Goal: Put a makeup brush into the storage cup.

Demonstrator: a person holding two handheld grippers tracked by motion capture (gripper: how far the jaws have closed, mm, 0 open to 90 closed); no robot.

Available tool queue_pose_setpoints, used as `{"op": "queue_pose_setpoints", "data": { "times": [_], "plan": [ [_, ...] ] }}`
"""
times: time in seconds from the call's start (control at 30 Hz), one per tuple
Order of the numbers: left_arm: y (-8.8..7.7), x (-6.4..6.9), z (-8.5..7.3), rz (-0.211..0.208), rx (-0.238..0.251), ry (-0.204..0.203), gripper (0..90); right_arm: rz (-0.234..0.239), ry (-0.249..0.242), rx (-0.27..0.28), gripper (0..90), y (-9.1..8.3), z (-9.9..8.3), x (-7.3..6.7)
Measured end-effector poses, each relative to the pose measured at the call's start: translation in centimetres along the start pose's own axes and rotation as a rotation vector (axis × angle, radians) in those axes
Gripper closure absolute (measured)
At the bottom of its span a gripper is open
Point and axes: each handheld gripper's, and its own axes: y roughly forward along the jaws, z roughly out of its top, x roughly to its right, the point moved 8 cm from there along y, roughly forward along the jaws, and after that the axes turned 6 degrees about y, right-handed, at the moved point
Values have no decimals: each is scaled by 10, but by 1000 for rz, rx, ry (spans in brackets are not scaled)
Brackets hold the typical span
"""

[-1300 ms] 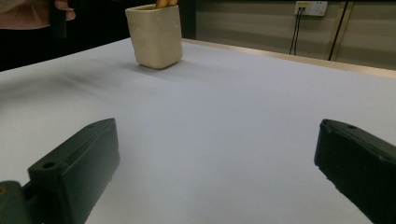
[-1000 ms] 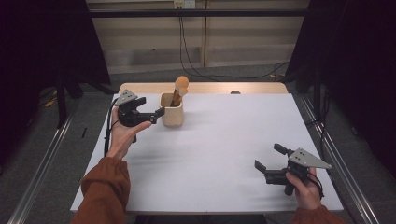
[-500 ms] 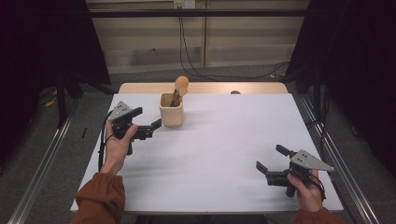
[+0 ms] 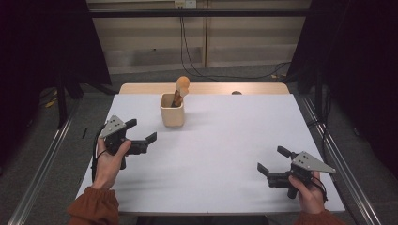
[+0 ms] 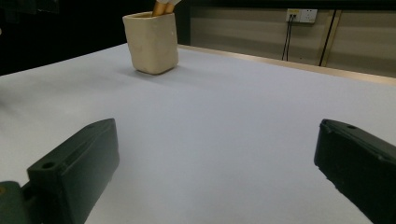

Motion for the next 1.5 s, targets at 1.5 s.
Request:
{"op": "queue_pose_setpoints", "data": {
  "times": [1.5],
  "plan": [
    [-65,25,-61,70,0,-27,32,-6,-2,10,0,-5,-1,0]
  ]
}}
